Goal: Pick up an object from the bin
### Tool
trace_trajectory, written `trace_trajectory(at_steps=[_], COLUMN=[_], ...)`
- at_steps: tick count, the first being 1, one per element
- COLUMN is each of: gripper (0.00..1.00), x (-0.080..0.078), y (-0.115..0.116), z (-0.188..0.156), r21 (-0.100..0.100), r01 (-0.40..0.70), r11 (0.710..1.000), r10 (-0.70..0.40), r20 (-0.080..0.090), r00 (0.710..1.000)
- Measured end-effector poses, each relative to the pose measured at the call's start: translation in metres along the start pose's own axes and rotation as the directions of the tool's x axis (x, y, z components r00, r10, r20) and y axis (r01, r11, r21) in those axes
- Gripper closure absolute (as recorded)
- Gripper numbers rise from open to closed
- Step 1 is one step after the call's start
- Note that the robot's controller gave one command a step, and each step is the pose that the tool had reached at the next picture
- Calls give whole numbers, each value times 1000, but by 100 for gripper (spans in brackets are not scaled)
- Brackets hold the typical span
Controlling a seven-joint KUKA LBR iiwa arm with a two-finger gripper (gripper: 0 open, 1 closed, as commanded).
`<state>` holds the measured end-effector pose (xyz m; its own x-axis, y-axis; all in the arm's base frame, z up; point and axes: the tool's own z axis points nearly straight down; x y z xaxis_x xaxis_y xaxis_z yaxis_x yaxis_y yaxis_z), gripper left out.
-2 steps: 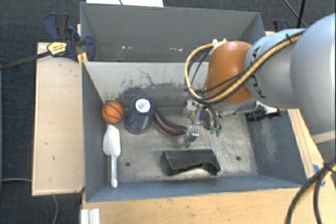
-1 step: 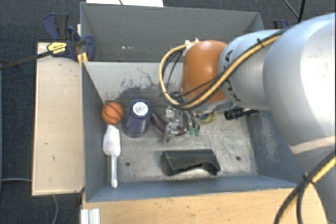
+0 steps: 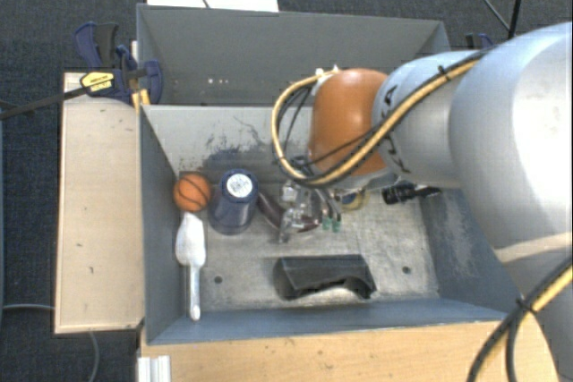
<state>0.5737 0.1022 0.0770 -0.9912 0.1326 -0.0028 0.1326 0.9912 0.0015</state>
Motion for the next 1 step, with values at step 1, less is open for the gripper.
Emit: trace_trajectory(at_steps=[1], gripper=[100], x=[3], y=[-6], z=[-39], r21=[3], r01=[3], r11=[1000], r10=[-3], r20=[-9], r00=[1000])
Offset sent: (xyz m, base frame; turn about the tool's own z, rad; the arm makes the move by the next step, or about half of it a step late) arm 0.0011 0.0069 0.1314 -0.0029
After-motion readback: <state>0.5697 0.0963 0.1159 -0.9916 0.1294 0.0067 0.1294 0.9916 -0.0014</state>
